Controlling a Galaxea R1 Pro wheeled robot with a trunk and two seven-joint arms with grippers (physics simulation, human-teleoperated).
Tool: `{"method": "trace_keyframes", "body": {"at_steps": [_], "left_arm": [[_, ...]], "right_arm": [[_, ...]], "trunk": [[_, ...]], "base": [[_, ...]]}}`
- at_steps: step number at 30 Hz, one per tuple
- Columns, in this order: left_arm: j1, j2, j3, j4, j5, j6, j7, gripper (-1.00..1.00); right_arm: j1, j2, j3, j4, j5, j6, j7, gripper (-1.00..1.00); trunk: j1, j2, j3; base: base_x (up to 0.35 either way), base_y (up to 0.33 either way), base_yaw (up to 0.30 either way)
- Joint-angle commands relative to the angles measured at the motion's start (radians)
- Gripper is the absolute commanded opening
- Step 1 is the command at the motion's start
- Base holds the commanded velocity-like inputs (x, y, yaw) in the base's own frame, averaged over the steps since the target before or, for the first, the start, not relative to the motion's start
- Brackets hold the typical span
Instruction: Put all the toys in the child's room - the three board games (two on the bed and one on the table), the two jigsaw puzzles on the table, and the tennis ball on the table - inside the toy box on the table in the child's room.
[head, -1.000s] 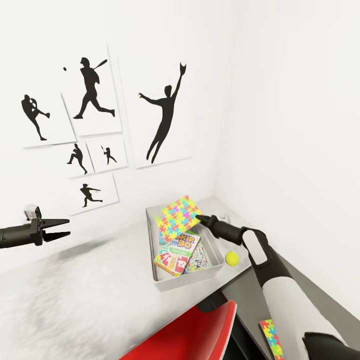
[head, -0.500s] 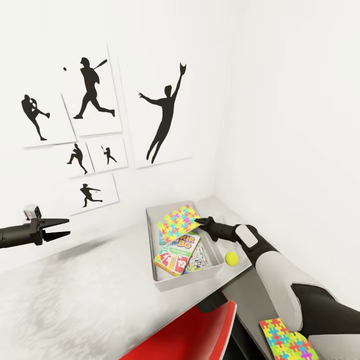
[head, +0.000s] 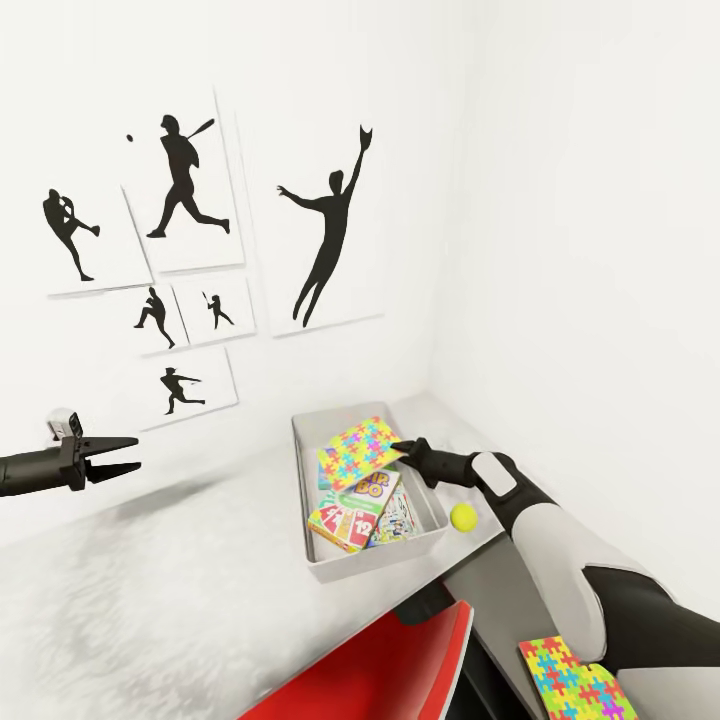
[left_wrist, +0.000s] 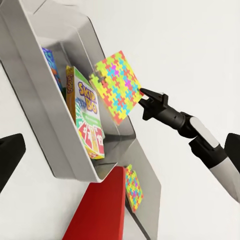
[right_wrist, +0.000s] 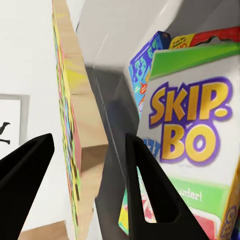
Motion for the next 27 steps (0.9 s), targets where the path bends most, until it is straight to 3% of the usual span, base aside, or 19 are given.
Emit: {"method": "trace_keyframes", "body": {"at_steps": [1,17,18,27], "left_arm": [[-0.002,0.001,-0.006,0.001,0.005,0.008,-0.004,1.00],[-0.002,0.000,-0.007,0.001,0.005,0.007,-0.004,1.00],[-0.002,0.000,-0.007,0.001,0.005,0.007,-0.004,1.00],[-0.002,0.000,-0.007,0.001,0.005,0.007,-0.004,1.00]], "right_arm": [[-0.001,-0.003,-0.008,0.000,0.004,0.006,-0.001,-1.00],[-0.001,-0.010,-0.008,0.027,0.004,0.054,-0.008,-1.00],[-0.001,-0.010,-0.008,0.032,0.004,0.055,-0.009,1.00],[0.001,-0.009,-0.008,0.043,0.004,0.102,-0.057,1.00]], "trunk": [[0.001,-0.002,-0.002],[0.001,-0.002,-0.002],[0.001,-0.002,-0.002],[0.001,-0.002,-0.002]], "base": [[0.000,0.000,0.000],[0.000,0.000,0.000],[0.000,0.000,0.000],[0.000,0.000,0.000]]}}
